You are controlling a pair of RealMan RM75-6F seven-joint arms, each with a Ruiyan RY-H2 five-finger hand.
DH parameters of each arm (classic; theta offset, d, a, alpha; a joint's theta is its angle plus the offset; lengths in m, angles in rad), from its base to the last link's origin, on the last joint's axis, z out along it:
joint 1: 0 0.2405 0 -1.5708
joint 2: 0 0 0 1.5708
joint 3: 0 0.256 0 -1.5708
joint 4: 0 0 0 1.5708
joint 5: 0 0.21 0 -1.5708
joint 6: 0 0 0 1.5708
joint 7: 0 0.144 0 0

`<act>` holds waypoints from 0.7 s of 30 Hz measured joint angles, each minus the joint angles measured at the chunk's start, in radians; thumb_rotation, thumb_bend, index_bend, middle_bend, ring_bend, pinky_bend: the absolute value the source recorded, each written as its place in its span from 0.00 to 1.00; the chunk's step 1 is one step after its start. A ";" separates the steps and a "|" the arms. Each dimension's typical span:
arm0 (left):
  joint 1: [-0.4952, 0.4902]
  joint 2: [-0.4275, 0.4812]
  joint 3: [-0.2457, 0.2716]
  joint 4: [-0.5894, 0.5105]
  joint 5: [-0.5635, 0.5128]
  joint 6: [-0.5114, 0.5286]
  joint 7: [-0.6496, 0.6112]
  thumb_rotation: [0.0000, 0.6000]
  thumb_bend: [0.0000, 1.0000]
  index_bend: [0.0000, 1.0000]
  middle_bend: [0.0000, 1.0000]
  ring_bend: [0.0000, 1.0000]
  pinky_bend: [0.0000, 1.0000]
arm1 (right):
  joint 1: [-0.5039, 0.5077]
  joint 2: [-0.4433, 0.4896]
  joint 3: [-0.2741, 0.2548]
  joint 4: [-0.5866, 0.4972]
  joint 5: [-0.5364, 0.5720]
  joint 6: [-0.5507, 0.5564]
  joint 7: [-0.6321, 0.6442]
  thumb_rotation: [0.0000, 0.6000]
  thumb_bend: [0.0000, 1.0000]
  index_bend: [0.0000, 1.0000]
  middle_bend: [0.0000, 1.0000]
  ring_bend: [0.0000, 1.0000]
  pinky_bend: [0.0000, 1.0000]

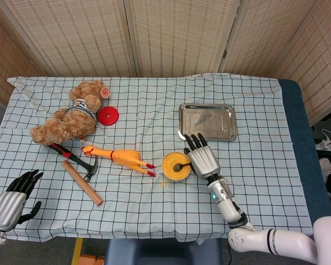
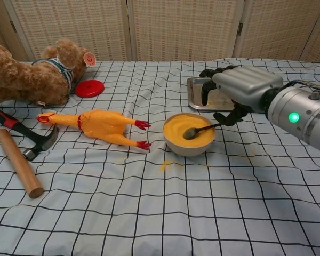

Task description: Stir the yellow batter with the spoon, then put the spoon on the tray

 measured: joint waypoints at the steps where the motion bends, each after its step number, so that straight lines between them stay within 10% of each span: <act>1: 0.000 -0.001 -0.001 0.000 -0.002 -0.001 0.003 1.00 0.44 0.00 0.00 0.00 0.14 | -0.009 0.013 -0.011 -0.001 -0.019 0.004 0.023 1.00 0.39 0.40 0.00 0.00 0.00; 21: -0.010 -0.012 0.000 -0.006 -0.022 -0.038 0.043 1.00 0.44 0.00 0.00 0.00 0.14 | -0.106 -0.094 -0.125 0.444 -0.350 0.162 0.426 1.00 0.35 0.46 0.00 0.00 0.00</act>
